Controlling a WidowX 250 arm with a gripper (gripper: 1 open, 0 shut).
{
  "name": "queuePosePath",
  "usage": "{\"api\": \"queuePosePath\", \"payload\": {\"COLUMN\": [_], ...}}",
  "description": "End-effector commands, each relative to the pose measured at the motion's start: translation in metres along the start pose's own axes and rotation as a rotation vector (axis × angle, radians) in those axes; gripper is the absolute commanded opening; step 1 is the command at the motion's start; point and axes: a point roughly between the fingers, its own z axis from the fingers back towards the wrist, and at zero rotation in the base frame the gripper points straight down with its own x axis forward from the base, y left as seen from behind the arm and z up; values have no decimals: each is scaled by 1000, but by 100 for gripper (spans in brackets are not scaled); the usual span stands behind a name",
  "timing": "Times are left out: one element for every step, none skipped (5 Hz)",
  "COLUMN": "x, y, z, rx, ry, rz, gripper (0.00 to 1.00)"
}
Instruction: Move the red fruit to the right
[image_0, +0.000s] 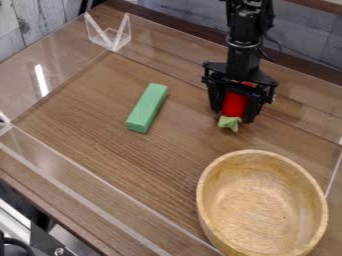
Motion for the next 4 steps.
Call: {"api": "queuePosePath", "payload": {"x": [17, 20, 19, 8], "y": [13, 29, 39, 46], "z": [49, 62, 71, 82], "rx": [-6, -3, 0, 6], "ry": [-96, -92, -76, -90], "rz": [-7, -12, -30, -58], "gripper": [0, 100, 100, 100]}}
